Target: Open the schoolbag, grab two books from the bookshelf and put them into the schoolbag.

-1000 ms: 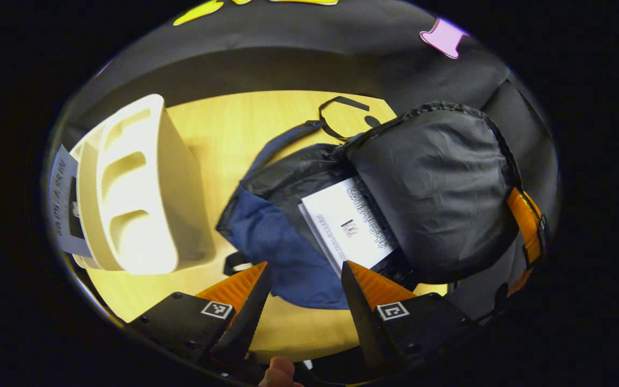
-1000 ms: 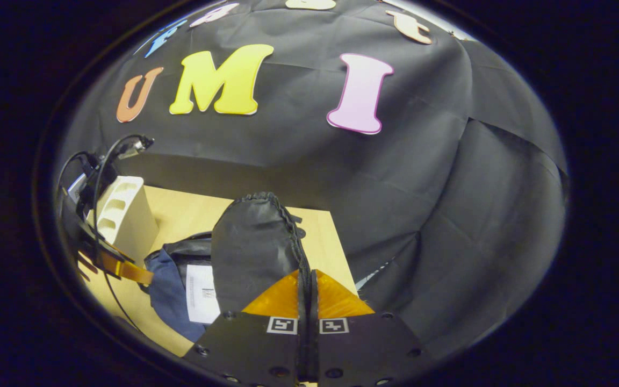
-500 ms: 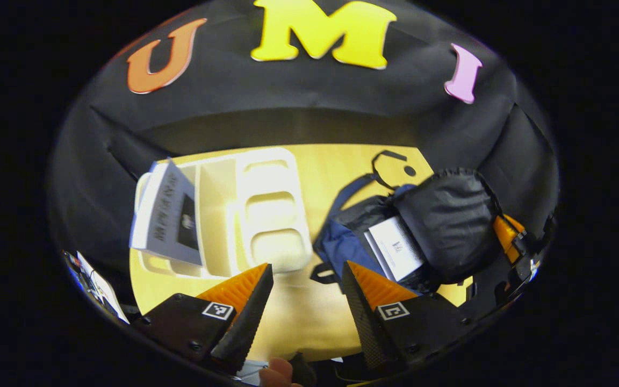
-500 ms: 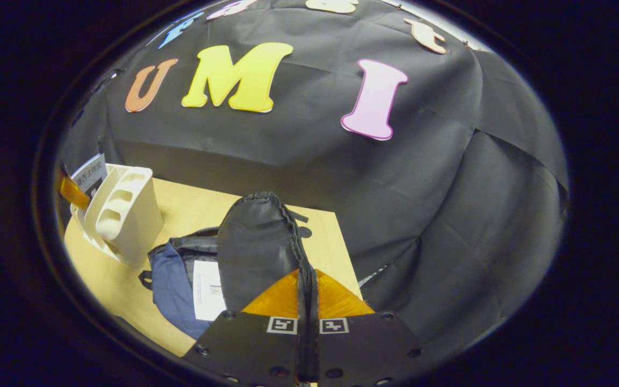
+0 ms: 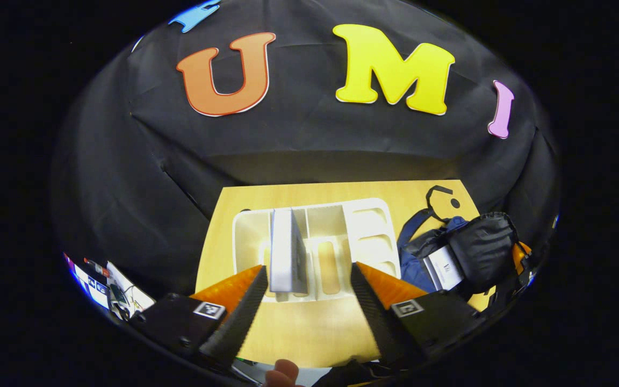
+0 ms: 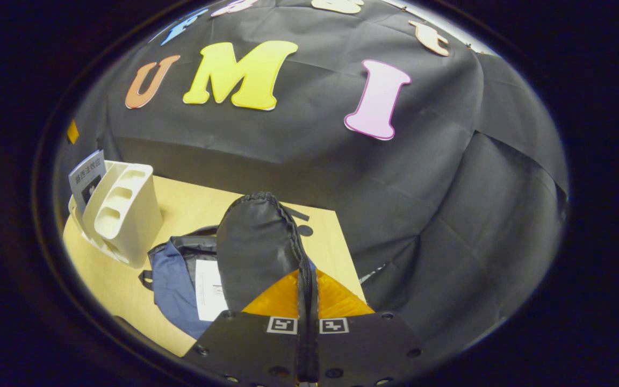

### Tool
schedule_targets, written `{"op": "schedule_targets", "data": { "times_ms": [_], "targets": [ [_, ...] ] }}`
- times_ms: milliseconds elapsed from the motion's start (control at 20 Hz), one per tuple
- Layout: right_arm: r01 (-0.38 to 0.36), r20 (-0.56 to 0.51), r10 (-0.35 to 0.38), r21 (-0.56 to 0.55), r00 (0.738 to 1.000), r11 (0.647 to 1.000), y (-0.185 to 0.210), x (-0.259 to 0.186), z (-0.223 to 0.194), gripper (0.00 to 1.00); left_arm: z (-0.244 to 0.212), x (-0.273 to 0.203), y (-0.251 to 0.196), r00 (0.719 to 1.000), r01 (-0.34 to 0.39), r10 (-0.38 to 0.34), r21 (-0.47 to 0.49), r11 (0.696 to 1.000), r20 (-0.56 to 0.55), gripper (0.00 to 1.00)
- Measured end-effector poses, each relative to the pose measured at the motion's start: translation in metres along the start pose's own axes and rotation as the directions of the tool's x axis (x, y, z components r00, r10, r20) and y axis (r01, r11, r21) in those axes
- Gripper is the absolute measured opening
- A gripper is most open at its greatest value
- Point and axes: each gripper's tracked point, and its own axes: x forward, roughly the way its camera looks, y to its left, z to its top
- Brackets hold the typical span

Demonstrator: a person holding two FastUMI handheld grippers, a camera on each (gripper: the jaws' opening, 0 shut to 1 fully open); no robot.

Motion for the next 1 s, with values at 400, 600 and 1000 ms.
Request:
{"op": "schedule_targets", "data": {
  "times_ms": [400, 600, 1000],
  "targets": [
    [0.010, -0.008, -0.010, 0.001, 1.000, 1.000, 0.000, -0.001, -0.004, 0.00, -0.013, 0.060, 0.021, 0.976, 0.055, -0.065, -0.051, 0.997, -0.209, 1.00],
    [0.020, -0.015, -0.020, 0.011, 1.000, 1.000, 0.000, -0.001, -0.007, 0.00, -0.025, 0.082, 0.025, 0.947, 0.079, -0.095, -0.064, 0.995, -0.308, 1.00],
    [0.031, -0.020, -0.031, 0.011, 0.999, 0.999, 0.001, 0.001, -0.010, 0.00, -0.055, 0.117, 0.026, 0.868, 0.091, -0.124, -0.092, 0.992, -0.482, 1.00]
  ]
}}
